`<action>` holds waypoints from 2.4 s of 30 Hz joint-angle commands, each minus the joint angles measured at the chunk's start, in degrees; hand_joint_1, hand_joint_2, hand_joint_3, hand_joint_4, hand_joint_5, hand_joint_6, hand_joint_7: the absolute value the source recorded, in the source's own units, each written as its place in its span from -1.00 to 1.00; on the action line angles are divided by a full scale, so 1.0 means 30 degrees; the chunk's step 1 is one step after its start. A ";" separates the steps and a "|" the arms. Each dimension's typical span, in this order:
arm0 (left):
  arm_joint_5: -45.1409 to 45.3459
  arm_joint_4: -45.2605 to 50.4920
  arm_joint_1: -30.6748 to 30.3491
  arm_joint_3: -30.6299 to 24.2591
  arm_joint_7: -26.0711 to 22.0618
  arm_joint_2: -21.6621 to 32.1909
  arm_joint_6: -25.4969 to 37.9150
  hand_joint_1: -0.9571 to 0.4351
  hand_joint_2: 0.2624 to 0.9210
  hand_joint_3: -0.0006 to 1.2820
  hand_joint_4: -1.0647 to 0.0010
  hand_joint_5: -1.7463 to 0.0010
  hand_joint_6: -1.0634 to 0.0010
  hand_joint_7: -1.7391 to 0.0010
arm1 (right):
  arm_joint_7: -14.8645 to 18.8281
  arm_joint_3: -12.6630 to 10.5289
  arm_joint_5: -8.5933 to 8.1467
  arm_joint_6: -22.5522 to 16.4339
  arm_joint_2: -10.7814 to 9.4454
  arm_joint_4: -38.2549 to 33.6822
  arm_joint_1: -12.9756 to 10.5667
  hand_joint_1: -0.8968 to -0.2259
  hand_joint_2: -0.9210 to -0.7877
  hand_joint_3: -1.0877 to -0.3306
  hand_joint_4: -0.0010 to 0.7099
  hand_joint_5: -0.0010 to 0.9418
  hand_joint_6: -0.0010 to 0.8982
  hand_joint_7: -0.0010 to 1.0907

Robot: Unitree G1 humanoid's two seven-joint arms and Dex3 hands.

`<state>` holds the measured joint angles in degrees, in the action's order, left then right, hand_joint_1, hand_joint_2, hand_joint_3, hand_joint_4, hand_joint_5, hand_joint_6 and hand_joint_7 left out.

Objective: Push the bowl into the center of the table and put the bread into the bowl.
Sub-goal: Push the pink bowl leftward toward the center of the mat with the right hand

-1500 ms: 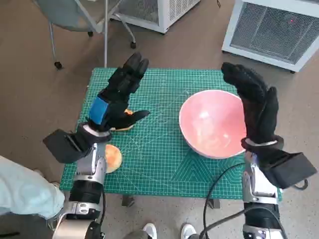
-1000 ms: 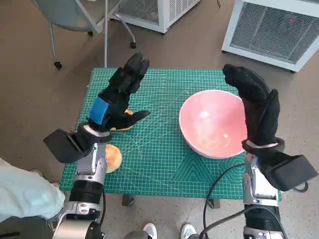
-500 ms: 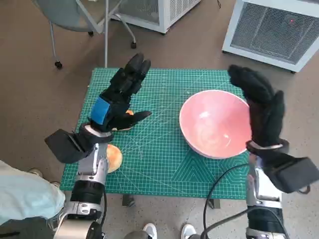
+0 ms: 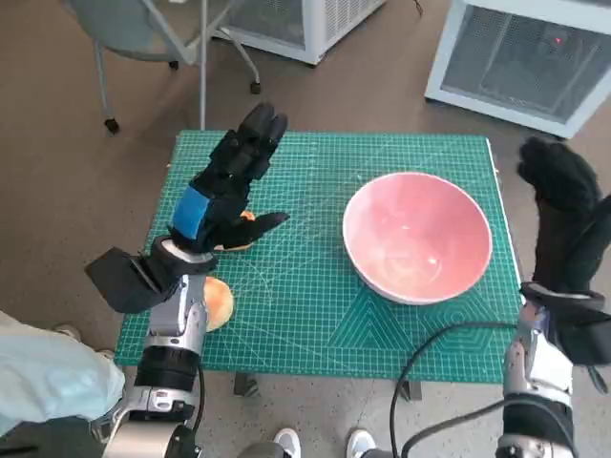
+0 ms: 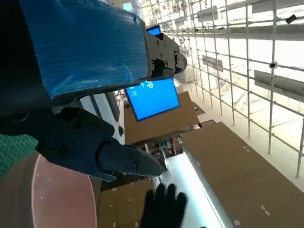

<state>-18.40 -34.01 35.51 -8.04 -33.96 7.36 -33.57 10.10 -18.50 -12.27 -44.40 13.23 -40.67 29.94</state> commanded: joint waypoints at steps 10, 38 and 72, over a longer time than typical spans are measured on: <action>-0.0067 -0.0505 0.0424 -0.0215 -0.0057 -0.0011 -0.0160 -0.14 1.00 -0.86 0.74 1.00 0.59 0.98 | -0.2075 -0.0756 0.0339 0.0009 -0.0187 -0.7445 0.1756 -0.34 -1.00 -0.44 -0.49 -0.99 -0.88 -0.06; 0.0042 -0.0123 0.0079 -0.0438 -0.0055 0.0557 -0.0246 -0.14 1.00 -0.85 0.73 1.00 0.58 0.98 | 0.1166 -0.3369 -0.3440 0.5052 -0.2910 -1.0498 0.4955 -0.26 -1.00 -0.40 -0.35 -0.99 -0.68 -0.29; 0.0395 0.1218 -0.1151 -0.0505 0.0761 0.1206 -0.0096 -0.15 1.00 -0.86 0.71 1.00 0.58 0.99 | 0.1271 -0.4342 -0.4191 0.7862 -0.4928 -1.1152 0.7346 -0.21 -1.00 -0.42 -0.29 -0.99 -0.56 -0.37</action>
<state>-17.76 -31.51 32.49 -9.47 -31.95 10.46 -34.05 14.92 -31.42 -24.92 -22.10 -0.77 -72.94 51.97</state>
